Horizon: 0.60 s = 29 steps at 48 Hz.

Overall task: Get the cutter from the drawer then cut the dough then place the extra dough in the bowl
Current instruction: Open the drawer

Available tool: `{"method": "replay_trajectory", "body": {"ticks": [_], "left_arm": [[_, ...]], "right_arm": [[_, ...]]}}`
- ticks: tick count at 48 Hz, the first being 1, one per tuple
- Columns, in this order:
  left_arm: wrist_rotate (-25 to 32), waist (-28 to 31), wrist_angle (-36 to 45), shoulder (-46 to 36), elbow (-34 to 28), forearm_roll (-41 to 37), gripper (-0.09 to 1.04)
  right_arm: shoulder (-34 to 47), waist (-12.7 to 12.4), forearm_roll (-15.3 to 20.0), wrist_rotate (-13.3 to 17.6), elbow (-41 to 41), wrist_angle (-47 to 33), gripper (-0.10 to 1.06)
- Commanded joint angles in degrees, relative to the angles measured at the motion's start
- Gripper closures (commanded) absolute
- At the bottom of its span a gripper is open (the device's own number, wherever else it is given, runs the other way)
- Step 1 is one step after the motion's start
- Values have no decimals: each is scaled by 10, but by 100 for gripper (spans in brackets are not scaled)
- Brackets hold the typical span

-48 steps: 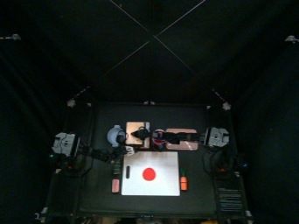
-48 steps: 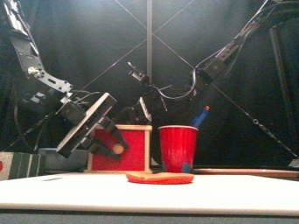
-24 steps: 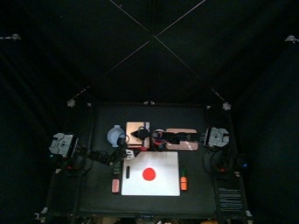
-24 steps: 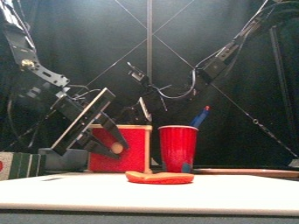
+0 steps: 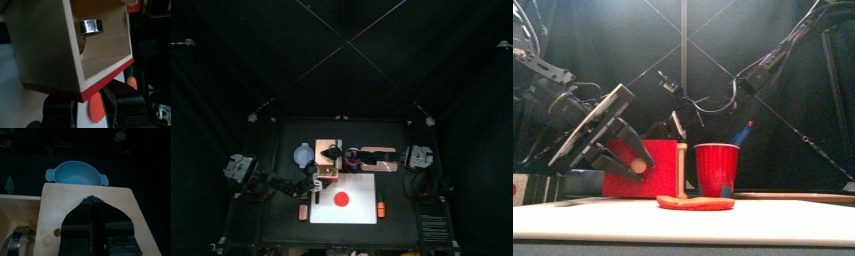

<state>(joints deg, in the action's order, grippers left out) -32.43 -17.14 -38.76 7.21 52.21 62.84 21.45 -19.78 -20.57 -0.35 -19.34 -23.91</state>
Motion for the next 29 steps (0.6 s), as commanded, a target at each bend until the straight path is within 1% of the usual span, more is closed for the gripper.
{"method": "replay_trajectory", "body": {"ticks": [1, 9, 22, 29], "left_arm": [[3, -5, -3, -6, -6, 0, 36], [7, -1, -3, 4, -8, -5, 34], [6, 6, -4, -1, -6, -11, 17], [4, 7, -5, -9, -4, -11, 13]], "right_arm": [[-2, -6, 0, -2, -1, 11, 100], [-2, -6, -1, -2, -1, 11, 100], [-2, -6, 0, -2, 0, 16, 100], [-2, -6, -1, -2, 0, 16, 100]]}}
